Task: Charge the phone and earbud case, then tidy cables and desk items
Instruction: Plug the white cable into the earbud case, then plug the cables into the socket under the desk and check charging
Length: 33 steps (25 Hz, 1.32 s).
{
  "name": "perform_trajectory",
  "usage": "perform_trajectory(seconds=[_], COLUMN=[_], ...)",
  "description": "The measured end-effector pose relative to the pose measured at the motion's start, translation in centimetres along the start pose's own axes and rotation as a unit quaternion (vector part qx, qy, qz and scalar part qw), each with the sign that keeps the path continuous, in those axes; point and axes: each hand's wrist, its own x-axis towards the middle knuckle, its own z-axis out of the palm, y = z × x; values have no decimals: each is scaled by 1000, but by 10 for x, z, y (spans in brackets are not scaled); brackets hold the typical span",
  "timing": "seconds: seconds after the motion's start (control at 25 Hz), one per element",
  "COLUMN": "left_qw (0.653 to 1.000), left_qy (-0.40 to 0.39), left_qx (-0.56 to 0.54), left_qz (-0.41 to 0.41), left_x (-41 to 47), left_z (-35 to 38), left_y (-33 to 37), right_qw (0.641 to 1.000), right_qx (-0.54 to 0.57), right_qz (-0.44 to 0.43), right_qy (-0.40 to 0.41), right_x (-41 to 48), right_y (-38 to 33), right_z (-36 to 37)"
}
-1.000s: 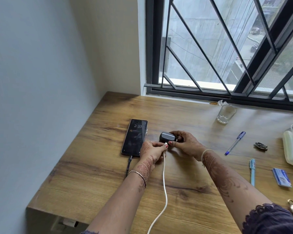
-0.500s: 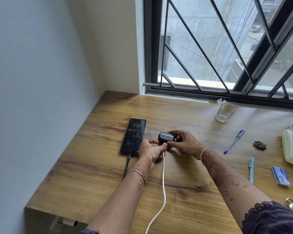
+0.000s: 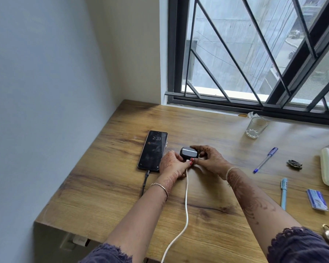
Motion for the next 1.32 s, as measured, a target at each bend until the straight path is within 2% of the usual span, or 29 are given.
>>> perform_trajectory(seconds=[0.12,0.2,0.48,0.6,0.8,1.0,1.12,1.32], left_qw=[998,995,984,982,980,975,980,985], left_qy=[19,36,115,124,107,114,117,111], left_qx=[57,71,77,77,72,62,73,106], left_qz=[34,57,110,119,150,180,145,72], left_x=[-6,-10,-38,-52,-84,-130,-156,-168], left_z=[-2,-4,-18,-29,-58,-115,-150,-183], left_y=[-1,-5,-36,-52,-78,-126,-181,-275], right_qw=[999,996,974,966,963,956,957,975], right_qx=[44,75,51,9,-61,-71,-42,-49], right_qz=[24,35,24,11,-49,-93,-114,-106], right_qy=[-7,16,219,259,257,271,263,191], right_x=[0,-4,-39,-65,-105,-155,-189,-237], right_y=[-1,-3,-5,-14,-39,-86,-111,-124], right_z=[2,8,41,56,92,164,224,311])
